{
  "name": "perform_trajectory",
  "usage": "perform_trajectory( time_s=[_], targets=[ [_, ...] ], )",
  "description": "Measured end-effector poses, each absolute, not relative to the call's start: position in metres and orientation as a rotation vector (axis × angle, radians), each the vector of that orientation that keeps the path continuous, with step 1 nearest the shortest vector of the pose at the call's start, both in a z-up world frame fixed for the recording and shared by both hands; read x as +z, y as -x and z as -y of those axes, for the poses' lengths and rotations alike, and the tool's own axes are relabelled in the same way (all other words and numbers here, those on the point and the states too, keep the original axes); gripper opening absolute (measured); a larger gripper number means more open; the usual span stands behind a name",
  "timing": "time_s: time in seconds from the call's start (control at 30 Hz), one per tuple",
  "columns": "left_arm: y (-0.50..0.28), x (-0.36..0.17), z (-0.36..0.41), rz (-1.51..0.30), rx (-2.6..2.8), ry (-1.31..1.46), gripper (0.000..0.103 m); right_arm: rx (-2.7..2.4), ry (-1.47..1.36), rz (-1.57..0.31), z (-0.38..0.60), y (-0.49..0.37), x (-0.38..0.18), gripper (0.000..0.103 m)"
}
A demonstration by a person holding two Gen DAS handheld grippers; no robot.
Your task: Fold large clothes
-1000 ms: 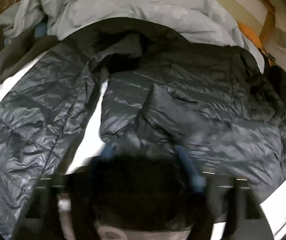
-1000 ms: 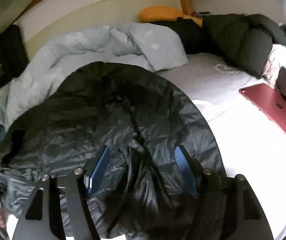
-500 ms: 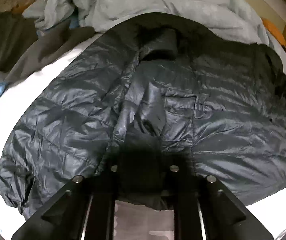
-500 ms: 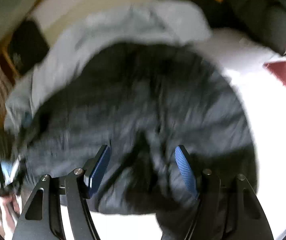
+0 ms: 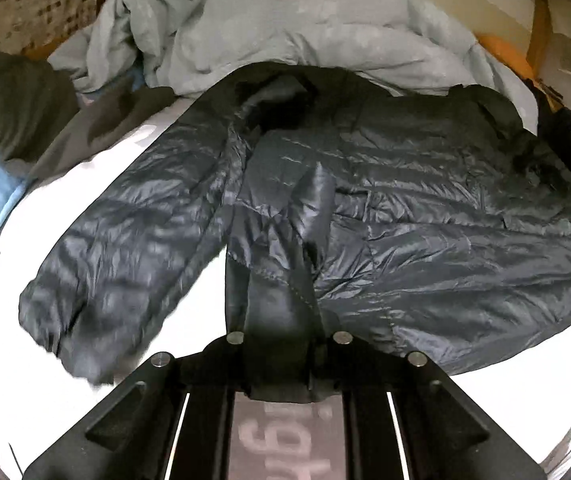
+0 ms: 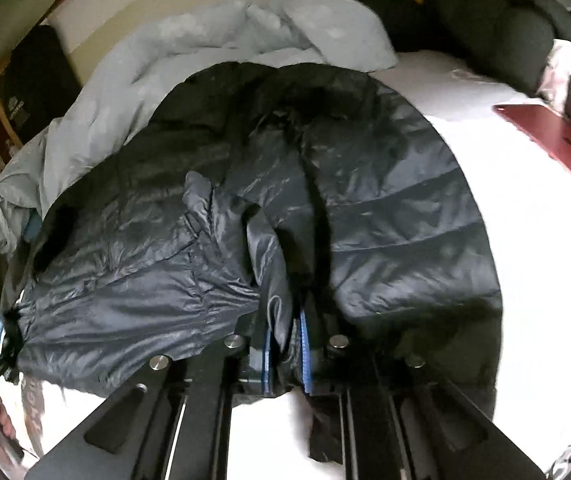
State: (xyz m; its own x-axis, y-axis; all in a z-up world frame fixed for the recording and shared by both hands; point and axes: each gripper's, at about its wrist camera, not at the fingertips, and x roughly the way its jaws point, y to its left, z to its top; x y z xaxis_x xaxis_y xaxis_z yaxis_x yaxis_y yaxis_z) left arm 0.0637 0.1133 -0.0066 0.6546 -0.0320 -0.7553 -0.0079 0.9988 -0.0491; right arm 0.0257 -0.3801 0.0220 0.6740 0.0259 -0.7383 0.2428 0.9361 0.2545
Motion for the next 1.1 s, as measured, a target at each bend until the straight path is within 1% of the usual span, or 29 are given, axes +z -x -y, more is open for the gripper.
perform_trajectory(
  time_s=[0.03,0.07,0.1,0.13,0.2,0.23,0.27,0.3,0.33,0.4,0.5,0.53,0.6,0.63,0.67,0.73,0.87,0.93,1.03,1.1],
  targets=[
    [-0.065,-0.012,-0.111,-0.884,-0.013,0.028,0.011,-0.119,-0.349,-0.842,0.381,-0.027,0.020,0.011],
    [-0.070,-0.017,-0.112,-0.907,-0.009,0.011,0.014,-0.118,-0.347,-0.861,0.383,-0.031,0.019,0.014],
    [-0.072,-0.020,-0.112,-0.916,0.000,0.006,0.015,-0.134,-0.347,-0.874,0.386,-0.035,0.019,0.024],
    [-0.073,-0.021,-0.113,-0.909,0.007,0.011,0.018,-0.152,-0.347,-0.870,0.389,-0.036,0.020,0.029],
    [-0.071,-0.013,-0.113,-0.870,0.019,0.015,0.028,-0.180,-0.342,-0.817,0.391,-0.034,0.025,0.043],
    [-0.070,-0.009,-0.114,-0.844,0.030,0.009,0.047,-0.193,-0.336,-0.785,0.394,-0.031,0.032,0.048],
    [-0.071,-0.004,-0.116,-0.814,0.034,0.004,0.071,-0.205,-0.324,-0.748,0.394,-0.028,0.037,0.055],
    [-0.070,0.003,-0.118,-0.776,0.025,0.008,0.078,-0.214,-0.308,-0.720,0.394,-0.027,0.042,0.059],
    [-0.067,0.009,-0.116,-0.743,0.007,0.017,0.080,-0.224,-0.299,-0.699,0.396,-0.025,0.047,0.059],
    [-0.066,0.014,-0.114,-0.719,-0.040,0.028,0.080,-0.234,-0.312,-0.660,0.402,-0.023,0.053,0.059],
    [-0.076,0.008,-0.108,-0.755,-0.051,-0.009,0.080,-0.167,-0.353,-0.670,0.407,-0.026,0.055,0.059],
    [-0.082,0.001,-0.104,-0.791,-0.028,-0.043,0.080,-0.133,-0.348,-0.695,0.406,-0.029,0.053,0.060],
    [-0.097,-0.022,-0.102,-0.907,0.061,-0.109,0.082,-0.098,-0.256,-0.818,0.396,-0.042,0.040,0.068],
    [-0.104,-0.032,-0.107,-0.939,0.079,-0.089,0.082,-0.133,-0.174,-0.877,0.389,-0.049,0.031,0.068],
    [-0.109,-0.037,-0.117,-0.945,0.078,-0.026,0.086,-0.160,-0.129,-0.892,0.384,-0.052,0.028,0.068],
    [-0.115,-0.037,-0.133,-0.932,0.124,0.049,0.087,-0.147,-0.086,-0.874,0.377,-0.054,0.029,0.068],
    [-0.118,-0.038,-0.141,-0.918,0.183,0.036,0.089,-0.124,-0.113,-0.781,0.380,-0.050,0.043,0.068],
    [-0.118,-0.039,-0.138,-0.913,0.195,0.016,0.090,-0.132,-0.124,-0.827,0.385,-0.061,0.036,0.068],
    [-0.118,-0.041,-0.133,-0.904,0.220,-0.004,0.094,-0.157,-0.136,-0.957,0.392,-0.088,0.009,0.068],
    [-0.119,-0.044,-0.139,-0.913,0.222,0.025,0.097,-0.158,-0.108,-0.972,0.392,-0.104,-0.002,0.068]
  ],
)
